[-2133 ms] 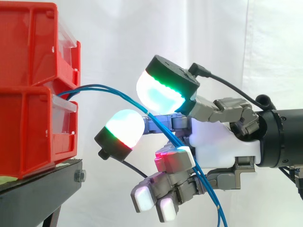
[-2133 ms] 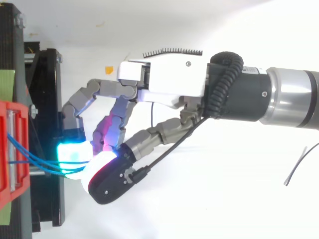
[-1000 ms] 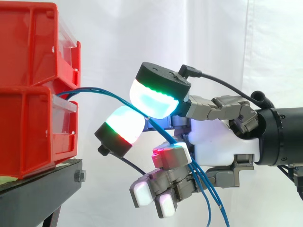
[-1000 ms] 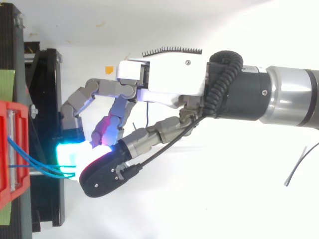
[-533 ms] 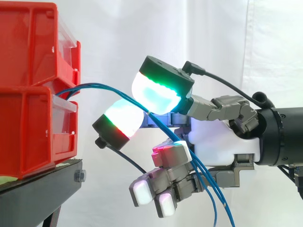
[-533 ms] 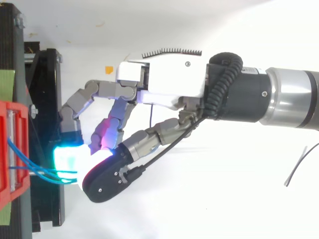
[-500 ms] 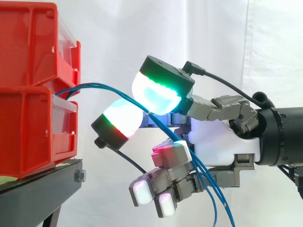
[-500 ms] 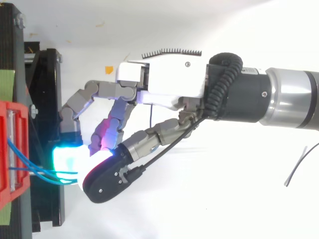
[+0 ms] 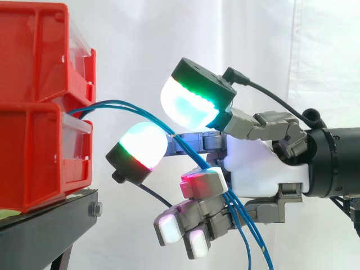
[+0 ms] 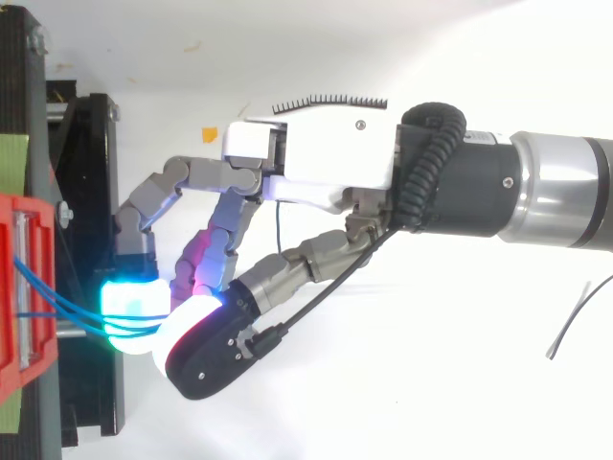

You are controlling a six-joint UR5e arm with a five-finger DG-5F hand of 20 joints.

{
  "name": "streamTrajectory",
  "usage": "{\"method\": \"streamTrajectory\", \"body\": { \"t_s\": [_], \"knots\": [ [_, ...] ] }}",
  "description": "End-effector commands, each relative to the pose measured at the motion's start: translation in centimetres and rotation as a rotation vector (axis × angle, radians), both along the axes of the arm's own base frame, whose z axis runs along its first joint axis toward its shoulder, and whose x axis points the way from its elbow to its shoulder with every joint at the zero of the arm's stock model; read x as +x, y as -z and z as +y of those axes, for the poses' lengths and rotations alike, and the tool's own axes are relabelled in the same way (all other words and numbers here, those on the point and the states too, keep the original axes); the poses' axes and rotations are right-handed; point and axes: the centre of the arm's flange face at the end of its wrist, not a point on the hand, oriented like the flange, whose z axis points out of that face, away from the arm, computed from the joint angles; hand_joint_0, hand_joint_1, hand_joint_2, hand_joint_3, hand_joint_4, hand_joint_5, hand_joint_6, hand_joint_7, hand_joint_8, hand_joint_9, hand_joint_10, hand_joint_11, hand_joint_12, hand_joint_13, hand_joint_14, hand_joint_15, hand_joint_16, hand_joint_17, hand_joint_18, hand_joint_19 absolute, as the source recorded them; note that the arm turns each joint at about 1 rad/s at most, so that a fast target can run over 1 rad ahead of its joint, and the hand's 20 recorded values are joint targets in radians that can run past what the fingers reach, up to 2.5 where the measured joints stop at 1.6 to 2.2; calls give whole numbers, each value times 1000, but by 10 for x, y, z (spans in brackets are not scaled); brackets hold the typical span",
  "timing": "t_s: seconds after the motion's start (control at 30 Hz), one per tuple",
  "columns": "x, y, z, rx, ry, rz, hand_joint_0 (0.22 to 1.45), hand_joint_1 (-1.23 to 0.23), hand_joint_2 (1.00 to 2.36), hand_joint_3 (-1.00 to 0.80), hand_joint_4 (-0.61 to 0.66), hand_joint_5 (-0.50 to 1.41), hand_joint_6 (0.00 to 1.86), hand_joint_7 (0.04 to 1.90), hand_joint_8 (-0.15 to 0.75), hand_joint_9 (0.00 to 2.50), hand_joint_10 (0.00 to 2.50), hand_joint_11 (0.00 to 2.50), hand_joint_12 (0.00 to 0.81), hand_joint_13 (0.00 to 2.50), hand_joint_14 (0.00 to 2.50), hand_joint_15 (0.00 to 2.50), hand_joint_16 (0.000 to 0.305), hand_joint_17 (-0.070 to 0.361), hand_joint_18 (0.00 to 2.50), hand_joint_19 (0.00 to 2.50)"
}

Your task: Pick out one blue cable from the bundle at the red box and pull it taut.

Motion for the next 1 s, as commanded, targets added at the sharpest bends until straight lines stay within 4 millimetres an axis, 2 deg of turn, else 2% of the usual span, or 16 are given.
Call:
{"method": "streamTrajectory", "body": {
  "t_s": [0.0, 0.1, 0.2, 0.5, 0.6, 0.63, 0.73, 0.83, 0.87, 0.9, 0.97],
  "knots": [
    [0, 0, 0, 0, 0, 3, 520, -654, 1000, -500, -32, -95, 881, 835, 271, 1310, 34, 929, 322, 938, 21, 529, 48, 108, 849, 708],
    [-1, 1, 0, -1, -5, 6, 595, -688, 1000, -489, -71, -93, 872, 888, 259, 1310, 36, 949, 309, 930, 24, 532, 45, 100, 823, 718],
    [-1, 1, 1, 0, -11, 6, 610, -742, 1012, -359, -76, -93, 887, 920, 265, 1311, 38, 953, 308, 933, 24, 538, 44, 100, 826, 720],
    [0, 0, -1, 0, -11, 5, 647, -825, 1020, -232, -62, -91, 914, 939, 276, 1318, 35, 971, 312, 947, 22, 540, 45, 100, 841, 709],
    [0, 0, -1, 0, -12, 5, 693, -864, 1021, -246, -102, -95, 913, 1075, 278, 1315, 36, 972, 312, 948, 22, 536, 44, 100, 850, 699],
    [-1, 1, -1, 0, -14, 6, 713, -868, 1020, -260, -118, -97, 922, 1057, 275, 1314, 36, 978, 313, 949, 22, 535, 44, 100, 848, 699],
    [-1, 1, -2, 0, -15, 6, 762, -861, 1005, -446, -172, -101, 930, 1108, 273, 1317, 37, 980, 306, 951, 22, 535, 44, 98, 854, 686],
    [-1, 1, 0, 0, -20, 5, 748, -877, 1000, -500, -189, -103, 940, 1106, 270, 1332, 39, 979, 303, 956, 22, 532, 43, 97, 872, 676],
    [-1, 1, -1, 0, -23, 6, 721, -872, 1000, -500, -190, -102, 946, 1053, 269, 1337, 37, 978, 301, 959, 22, 535, 43, 97, 872, 675],
    [-1, 1, -1, 0, -23, 6, 664, -857, 1000, -500, -112, -95, 940, 1003, 267, 1342, 37, 977, 300, 963, 23, 539, 43, 97, 868, 692],
    [-1, 0, -2, 3, -23, 4, 596, -819, 1000, -500, -73, -87, 933, 960, 266, 1358, 37, 977, 304, 964, 24, 542, 44, 98, 871, 691]
  ]
}}
